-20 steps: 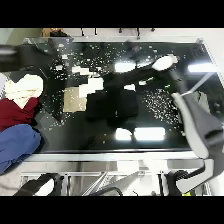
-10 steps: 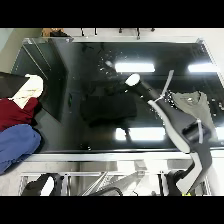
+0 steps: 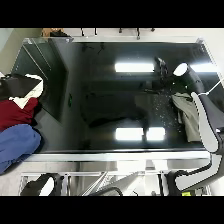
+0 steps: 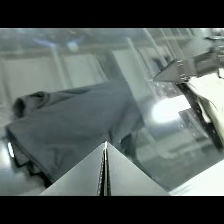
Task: Fold the shirts.
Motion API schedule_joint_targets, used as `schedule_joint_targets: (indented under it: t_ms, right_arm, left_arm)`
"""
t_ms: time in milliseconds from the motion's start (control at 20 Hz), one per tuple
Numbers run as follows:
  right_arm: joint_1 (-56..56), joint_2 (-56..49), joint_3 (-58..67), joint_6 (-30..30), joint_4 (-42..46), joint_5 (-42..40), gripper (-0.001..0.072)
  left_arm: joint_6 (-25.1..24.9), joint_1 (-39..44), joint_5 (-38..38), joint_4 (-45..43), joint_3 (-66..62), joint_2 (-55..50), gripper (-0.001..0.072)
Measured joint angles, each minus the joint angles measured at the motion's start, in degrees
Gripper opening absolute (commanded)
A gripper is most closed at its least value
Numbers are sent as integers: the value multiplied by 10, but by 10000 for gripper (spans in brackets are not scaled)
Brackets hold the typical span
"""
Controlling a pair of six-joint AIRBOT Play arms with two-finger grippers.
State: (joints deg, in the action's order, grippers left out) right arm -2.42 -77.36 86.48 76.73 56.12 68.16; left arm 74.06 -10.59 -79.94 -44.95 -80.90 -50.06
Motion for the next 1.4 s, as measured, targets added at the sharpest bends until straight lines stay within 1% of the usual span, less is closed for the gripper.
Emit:
schedule_joint_targets:
  t_ms: [50,200,500,550,600,650,700,750,800,950,1050,1150,1300,1400]
  right_arm:
    - [4,-10,-13,-1,-7,2,688]
    - [3,-45,-33,-32,-55,-2,689]
    - [-27,-104,-42,-79,-127,-37,688]
    - [-31,-112,-42,-89,-143,-40,671]
    - [-34,-118,-42,-99,-153,-43,479]
    - [-37,-123,-43,-111,-165,-50,191]
    - [-39,-128,-44,-125,-175,-50,67]
    - [-40,-128,-42,-144,-198,-42,61]
    - [-41,-123,-35,-162,-232,-35,23]
    - [-38,-85,0,-192,-283,-14,22]
    - [-18,-44,46,-198,-302,-11,22]
    - [23,-8,107,-174,-295,-18,22]
    - [116,26,195,-104,-264,-27,22]
    - [183,34,226,-64,-243,-33,22]
  left_arm:
    - [0,13,1,0,-3,-9,17]
    - [0,47,4,0,-11,-36,17]
    - [0,96,7,0,-15,-80,17]
    - [0,101,6,0,-15,-84,17]
    - [0,105,6,0,-16,-88,17]
    - [0,108,6,0,-16,-91,17]
    - [2,110,6,0,-16,-92,17]
    - [3,111,6,0,-16,-94,17]
    - [4,112,6,0,-16,-94,17]
    - [5,113,5,0,-16,-91,17]
    - [5,113,5,0,-16,-84,17]
    - [5,113,5,0,-16,-76,17]
    - [7,113,5,0,-16,-65,17]
    - [7,113,5,0,-16,-60,17]
